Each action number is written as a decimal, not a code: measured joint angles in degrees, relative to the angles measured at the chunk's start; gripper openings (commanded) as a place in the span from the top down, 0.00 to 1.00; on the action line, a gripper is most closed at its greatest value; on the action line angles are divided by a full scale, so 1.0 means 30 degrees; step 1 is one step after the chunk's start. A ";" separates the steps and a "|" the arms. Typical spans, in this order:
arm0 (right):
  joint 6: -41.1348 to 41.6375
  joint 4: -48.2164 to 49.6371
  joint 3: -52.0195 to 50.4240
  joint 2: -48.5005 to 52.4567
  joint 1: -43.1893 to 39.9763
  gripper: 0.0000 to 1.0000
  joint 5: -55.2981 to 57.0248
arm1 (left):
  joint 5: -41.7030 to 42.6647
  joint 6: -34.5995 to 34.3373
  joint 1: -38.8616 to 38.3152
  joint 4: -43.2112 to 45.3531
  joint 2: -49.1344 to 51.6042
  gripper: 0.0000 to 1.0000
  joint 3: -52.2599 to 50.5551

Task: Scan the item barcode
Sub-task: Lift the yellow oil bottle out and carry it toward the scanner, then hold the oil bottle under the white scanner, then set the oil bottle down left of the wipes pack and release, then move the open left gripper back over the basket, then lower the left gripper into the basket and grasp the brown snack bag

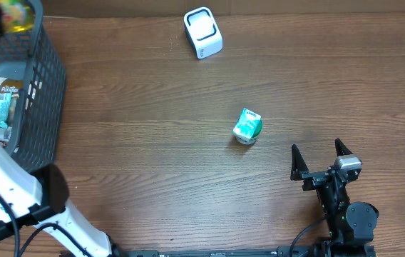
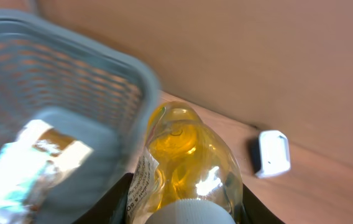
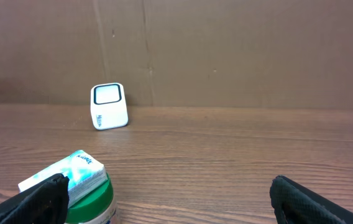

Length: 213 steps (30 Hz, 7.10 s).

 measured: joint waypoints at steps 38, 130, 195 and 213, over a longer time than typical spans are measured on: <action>0.0000 0.0000 0.0000 0.0000 0.0000 0.00 0.0000 | -0.5049 -0.2601 -1.8491 0.8976 -0.0299 0.73 -2.0218; -0.0007 0.0007 0.0000 0.0000 0.0000 0.00 0.0000 | -1.7187 0.0984 -0.9078 0.5916 -0.9668 0.00 -1.9948; 0.0000 0.0000 0.0000 0.0000 -0.0007 0.00 0.0000 | -0.9194 0.8116 0.4459 1.0302 0.4233 0.96 -1.9657; 0.0000 0.0007 0.0000 0.0000 0.0000 0.00 0.0000 | -0.9734 0.7628 0.4466 0.8699 0.2783 0.00 -1.9664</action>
